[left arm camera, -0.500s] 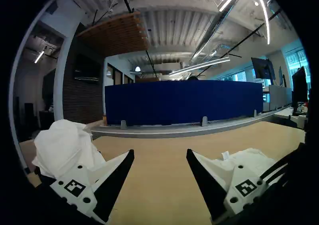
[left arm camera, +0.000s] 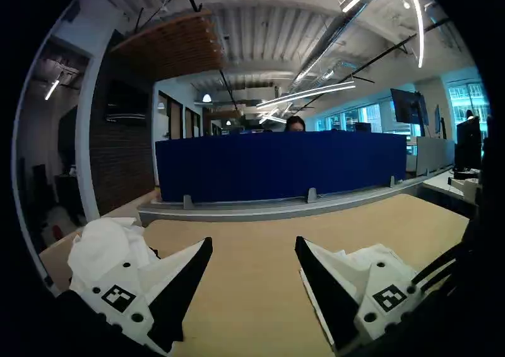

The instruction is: Fold towel

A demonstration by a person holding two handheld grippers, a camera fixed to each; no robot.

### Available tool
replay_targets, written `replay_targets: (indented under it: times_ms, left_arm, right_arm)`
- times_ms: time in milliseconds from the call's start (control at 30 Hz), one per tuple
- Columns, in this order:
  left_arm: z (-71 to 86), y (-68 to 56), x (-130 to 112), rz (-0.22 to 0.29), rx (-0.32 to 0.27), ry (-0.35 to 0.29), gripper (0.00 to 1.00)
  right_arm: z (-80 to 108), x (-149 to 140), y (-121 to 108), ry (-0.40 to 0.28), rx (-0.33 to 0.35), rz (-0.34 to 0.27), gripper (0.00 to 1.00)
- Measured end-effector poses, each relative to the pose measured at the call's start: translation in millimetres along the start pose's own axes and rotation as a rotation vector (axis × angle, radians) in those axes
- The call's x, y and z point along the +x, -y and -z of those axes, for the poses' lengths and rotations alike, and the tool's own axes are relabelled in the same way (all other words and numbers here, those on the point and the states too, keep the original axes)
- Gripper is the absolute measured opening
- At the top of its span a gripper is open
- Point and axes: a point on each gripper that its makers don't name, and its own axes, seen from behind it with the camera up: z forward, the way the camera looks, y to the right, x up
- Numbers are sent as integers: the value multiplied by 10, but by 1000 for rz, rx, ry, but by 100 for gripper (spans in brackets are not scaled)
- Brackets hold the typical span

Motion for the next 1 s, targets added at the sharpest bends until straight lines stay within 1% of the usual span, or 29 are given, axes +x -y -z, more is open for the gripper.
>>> replay_targets:
  times_ms: [67,167,367,467,567,667,867,1000]
  left_arm:
    - [0,-18,29,-7,-14,18,97]
    - [-2,-100,27,-20,-55,51,97]
    - [9,-262,20,-61,-145,113,97]
    - [23,-362,-11,-79,-188,145,97]
    - [51,-473,-42,-95,-232,177,97]
    - [83,-572,-79,-106,-271,203,97]
    - [101,-707,-192,-119,-306,240,97]
    - [120,-819,-315,-134,-334,265,97]
  right_arm:
    - [1,41,46,14,14,12,100]
    - [-2,90,153,40,52,31,100]
    - [12,83,426,124,163,74,100]
    - [55,52,522,168,211,117,100]
    - [113,-37,603,229,258,157,100]
    - [163,-116,666,282,304,171,100]
    - [217,-221,733,328,358,175,100]
    - [256,-345,787,359,389,182,100]
